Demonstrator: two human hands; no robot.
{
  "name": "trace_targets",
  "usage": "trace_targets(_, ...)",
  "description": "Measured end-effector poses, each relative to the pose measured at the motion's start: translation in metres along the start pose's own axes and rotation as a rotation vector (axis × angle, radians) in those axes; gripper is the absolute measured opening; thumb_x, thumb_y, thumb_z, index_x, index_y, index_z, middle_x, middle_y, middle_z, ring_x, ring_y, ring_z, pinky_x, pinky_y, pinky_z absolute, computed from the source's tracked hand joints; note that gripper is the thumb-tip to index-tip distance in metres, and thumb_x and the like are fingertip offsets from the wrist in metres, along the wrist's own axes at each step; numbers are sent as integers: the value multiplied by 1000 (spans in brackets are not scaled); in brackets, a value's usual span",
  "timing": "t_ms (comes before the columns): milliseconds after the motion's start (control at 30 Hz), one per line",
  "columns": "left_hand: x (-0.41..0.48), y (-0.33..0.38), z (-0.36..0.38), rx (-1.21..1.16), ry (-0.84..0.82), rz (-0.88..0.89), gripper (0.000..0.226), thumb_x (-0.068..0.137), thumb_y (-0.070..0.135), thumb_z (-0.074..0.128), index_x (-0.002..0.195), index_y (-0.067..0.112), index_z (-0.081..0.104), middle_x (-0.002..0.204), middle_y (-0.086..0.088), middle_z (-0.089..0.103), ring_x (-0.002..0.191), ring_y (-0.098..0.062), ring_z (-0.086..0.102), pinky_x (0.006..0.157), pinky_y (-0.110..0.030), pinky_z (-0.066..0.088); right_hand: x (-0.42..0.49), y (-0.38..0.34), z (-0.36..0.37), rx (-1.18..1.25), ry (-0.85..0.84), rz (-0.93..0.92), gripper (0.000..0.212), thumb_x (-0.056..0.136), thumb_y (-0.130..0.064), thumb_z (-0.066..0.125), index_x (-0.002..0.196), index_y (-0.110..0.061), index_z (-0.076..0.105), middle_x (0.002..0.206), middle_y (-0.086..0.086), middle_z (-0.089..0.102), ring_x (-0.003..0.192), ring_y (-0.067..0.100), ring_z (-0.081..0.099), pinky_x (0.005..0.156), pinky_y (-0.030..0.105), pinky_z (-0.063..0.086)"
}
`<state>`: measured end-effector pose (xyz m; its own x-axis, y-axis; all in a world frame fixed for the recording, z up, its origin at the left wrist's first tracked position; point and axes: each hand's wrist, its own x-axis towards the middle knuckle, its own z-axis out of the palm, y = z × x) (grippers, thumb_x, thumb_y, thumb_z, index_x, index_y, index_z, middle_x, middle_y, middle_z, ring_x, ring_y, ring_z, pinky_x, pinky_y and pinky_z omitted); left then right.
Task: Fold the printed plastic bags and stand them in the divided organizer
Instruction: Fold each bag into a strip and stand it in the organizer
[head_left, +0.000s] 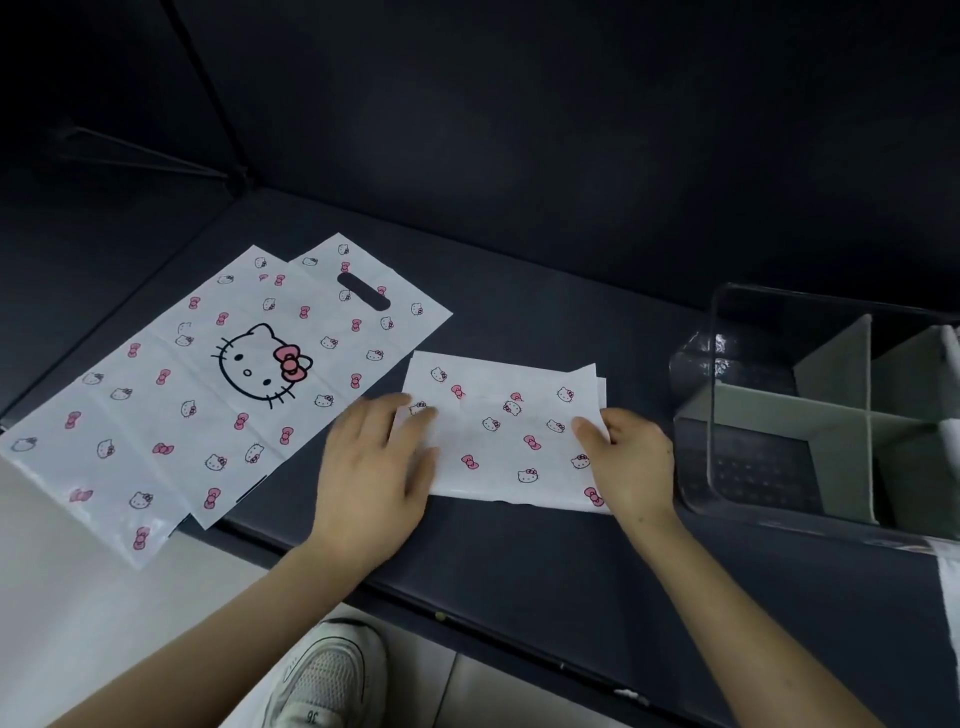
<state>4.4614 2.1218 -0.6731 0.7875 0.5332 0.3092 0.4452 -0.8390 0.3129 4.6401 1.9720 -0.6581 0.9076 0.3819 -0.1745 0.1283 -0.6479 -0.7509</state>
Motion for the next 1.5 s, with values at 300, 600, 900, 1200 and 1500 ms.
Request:
trace_targets(300, 0, 7, 16, 61, -343, 94, 62, 103, 49, 12, 143, 14, 45, 150, -15, 36, 140, -30, 31, 115, -35, 11, 3, 2, 2, 18, -11, 19, 24, 90, -17, 57, 76, 2, 61, 72, 22, 63, 55, 22, 48, 42, 28, 43)
trace_targets(600, 3, 3, 23, 149, -408, 101, 80, 90, 75, 6, 152, 26, 18, 160, -5, 9, 148, -21, 6, 117, -37, 2, -1, -3, 2, -130, 35, -52, 15, 91, -13, 55, 79, -4, 59, 66, 6, 58, 60, 27, 52, 50, 28, 34)
trace_targets(900, 3, 7, 22, 130, -397, 86, 88, 83, 82, 6, 152, 29, 15, 160, -4, 6, 148, -19, 3, 117, -37, 1, -58, 15, 29, -724, 53, -688, 50, 90, -35, 38, 130, -14, 58, 138, 19, 51, 127, 36, 49, 107, 56, 23)
trace_targets(1200, 3, 6, 21, 123, -412, 86, 92, 77, 84, -7, 152, 31, 6, 161, -2, -3, 148, -17, -7, 118, -36, -4, -59, 67, -3, -657, 107, -581, 51, 92, -20, 32, 143, -25, 33, 143, 18, 46, 133, 31, 44, 111, 45, 19)
trace_targets(1500, 4, 7, 19, 109, -440, 76, 94, 68, 85, -18, 146, 34, -12, 159, 1, -16, 145, -14, -20, 118, -34, -12, -47, 60, -8, -535, 116, -1103, 16, 86, -16, 61, 83, -6, 73, 103, 9, 72, 101, 26, 68, 104, 43, 41)
